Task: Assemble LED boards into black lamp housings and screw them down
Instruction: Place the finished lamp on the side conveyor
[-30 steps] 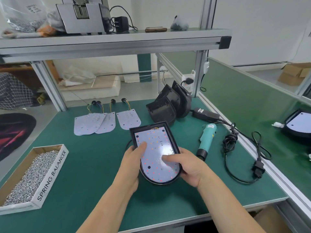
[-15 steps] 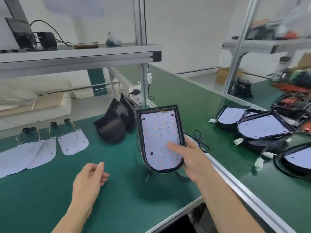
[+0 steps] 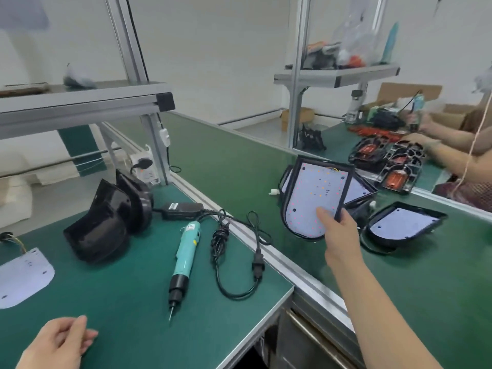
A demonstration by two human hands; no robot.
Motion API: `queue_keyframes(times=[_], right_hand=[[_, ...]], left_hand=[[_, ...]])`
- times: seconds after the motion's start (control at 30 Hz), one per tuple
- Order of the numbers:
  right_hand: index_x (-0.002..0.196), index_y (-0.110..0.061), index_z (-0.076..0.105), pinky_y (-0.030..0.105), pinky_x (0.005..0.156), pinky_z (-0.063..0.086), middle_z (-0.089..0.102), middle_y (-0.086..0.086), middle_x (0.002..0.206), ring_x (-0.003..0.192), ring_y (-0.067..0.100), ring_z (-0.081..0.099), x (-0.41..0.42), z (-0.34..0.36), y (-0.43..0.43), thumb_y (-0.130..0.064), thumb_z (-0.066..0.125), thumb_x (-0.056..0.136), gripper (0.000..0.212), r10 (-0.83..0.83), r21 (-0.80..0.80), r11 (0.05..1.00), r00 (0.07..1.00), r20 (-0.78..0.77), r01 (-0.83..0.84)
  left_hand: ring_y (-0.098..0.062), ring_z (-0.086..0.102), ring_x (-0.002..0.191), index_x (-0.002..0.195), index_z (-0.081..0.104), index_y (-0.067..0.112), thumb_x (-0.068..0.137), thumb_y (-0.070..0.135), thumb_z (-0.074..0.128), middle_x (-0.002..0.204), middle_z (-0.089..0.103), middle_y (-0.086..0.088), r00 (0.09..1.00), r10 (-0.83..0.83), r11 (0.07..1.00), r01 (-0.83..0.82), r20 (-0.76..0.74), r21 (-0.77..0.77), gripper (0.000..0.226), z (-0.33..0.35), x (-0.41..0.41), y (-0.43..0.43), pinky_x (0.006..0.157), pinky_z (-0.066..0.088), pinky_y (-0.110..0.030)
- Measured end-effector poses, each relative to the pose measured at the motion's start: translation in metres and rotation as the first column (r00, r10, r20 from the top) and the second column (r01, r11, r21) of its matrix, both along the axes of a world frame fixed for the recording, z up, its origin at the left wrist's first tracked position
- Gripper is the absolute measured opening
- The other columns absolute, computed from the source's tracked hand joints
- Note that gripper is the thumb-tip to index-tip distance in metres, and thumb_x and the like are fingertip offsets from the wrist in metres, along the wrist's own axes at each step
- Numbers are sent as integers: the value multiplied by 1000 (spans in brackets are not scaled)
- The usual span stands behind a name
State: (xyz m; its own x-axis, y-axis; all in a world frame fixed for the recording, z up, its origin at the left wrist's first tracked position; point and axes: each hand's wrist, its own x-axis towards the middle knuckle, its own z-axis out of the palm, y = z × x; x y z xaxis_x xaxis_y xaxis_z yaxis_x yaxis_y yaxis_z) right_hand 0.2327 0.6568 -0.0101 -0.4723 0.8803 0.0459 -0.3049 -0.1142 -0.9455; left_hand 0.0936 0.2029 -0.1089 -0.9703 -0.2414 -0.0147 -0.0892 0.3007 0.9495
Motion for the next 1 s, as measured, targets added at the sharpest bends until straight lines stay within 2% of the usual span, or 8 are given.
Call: queue_keyframes(times=[0.13,0.23,0.3,0.37,0.47,0.67,0.83,1.0], right_hand=[[101,-16,61,29,77,47,64,-3,93,91,22,58,4,-24,35,-12,62,97,6,-277,70,961,945,175,269],[98,-10,58,36,74,45,60,10,101,95,32,55,10,-43,51,-18,63,93,11,-443,239,896,789,426,374],[128,0,50,46,95,43,47,23,134,117,38,48,13,-48,55,-10,66,88,44,-506,311,862,703,500,400],[150,3,26,52,109,33,27,24,154,135,42,33,13,-47,53,-3,68,85,78,-553,396,832,640,534,389],[158,-1,8,58,113,25,14,19,163,143,42,23,12,-46,46,-5,70,86,95,-594,490,798,589,548,350],[160,-4,7,55,122,13,10,17,166,151,37,14,14,-48,42,3,64,82,97,-682,576,708,609,406,409],[157,-5,19,53,121,12,21,17,162,150,35,19,4,-38,18,2,66,81,89,-677,727,597,698,231,338],[153,-4,29,55,122,17,26,16,160,148,32,23,-19,-33,-35,4,66,83,80,-520,755,632,818,247,174]], left_hand=[[4,56,39,93,56,-3,100,4,55,47,65,13,1000,-18,1000,18,-7,25,9,5,2,6,45,44,-3],[4,55,38,96,56,-4,101,1,53,46,64,14,999,-25,998,26,-21,50,8,6,3,8,45,43,-2],[4,55,38,97,55,-3,101,1,53,47,64,16,999,-27,997,29,-22,75,6,4,2,9,45,43,-2],[4,55,37,97,55,-3,101,3,53,48,64,17,1000,-17,996,18,-14,84,8,2,0,9,45,43,-2],[5,55,37,94,54,-2,101,3,53,48,65,15,1000,8,996,-8,-1,84,8,-3,-2,6,46,44,-2],[0,61,44,81,57,16,99,8,61,56,69,-5,999,53,998,-52,-13,47,19,-2,6,3,50,50,-8],[-5,65,50,81,63,17,95,17,65,59,71,7,999,37,997,-39,-36,-63,15,15,18,8,61,53,-28],[-13,68,58,79,64,18,95,19,65,61,72,11,1000,11,992,-14,-26,-123,16,29,30,12,70,52,-27]])
